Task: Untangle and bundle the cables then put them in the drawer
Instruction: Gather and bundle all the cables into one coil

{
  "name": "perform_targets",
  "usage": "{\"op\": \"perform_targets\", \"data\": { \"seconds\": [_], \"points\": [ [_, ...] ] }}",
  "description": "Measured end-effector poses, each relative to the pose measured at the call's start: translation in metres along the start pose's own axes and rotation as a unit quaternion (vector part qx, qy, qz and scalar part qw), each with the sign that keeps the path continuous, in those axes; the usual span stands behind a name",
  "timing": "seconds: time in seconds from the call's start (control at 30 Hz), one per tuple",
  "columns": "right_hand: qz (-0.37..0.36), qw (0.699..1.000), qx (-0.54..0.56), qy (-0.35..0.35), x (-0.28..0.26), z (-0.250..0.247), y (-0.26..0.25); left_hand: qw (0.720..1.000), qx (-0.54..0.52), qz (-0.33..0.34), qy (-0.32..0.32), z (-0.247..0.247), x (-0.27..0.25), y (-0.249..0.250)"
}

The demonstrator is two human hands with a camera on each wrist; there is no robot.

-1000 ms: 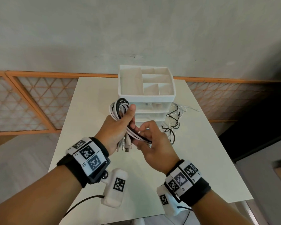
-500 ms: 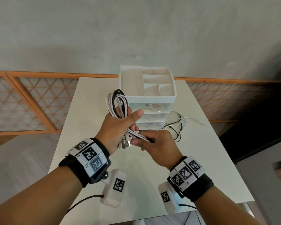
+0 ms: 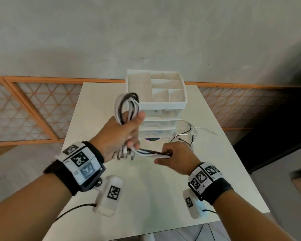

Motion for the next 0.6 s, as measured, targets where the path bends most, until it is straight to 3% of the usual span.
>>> {"op": "perform_targets", "data": {
  "seconds": [0.1, 0.23, 0.4, 0.6],
  "points": [
    [0.048, 0.995, -0.075, 0.052, 0.009, -0.011, 0.009, 0.975, 0.194, -0.105, -0.035, 0.000, -0.009, -0.007],
    [0.001, 0.989, -0.082, 0.123, 0.021, -0.022, -0.013, 0.915, 0.383, -0.124, -0.025, 0.005, -0.007, -0.039],
    [-0.034, 0.984, -0.050, 0.168, 0.026, -0.028, -0.027, 0.908, 0.388, -0.142, 0.076, 0.004, -0.001, -0.049],
    [-0.036, 0.985, -0.005, 0.171, 0.022, -0.037, -0.030, 0.912, 0.385, -0.133, 0.044, -0.002, 0.002, -0.037]
  ]
}}
Point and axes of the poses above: each hand's wrist, its own x-axis towards the middle knuckle, its own z-axis out of the palm, y = z × x, the point moved 1 cm from there along x, towards the middle knuckle, and after that the axes turned 9 degrees about -x, right-handed, at the moved point
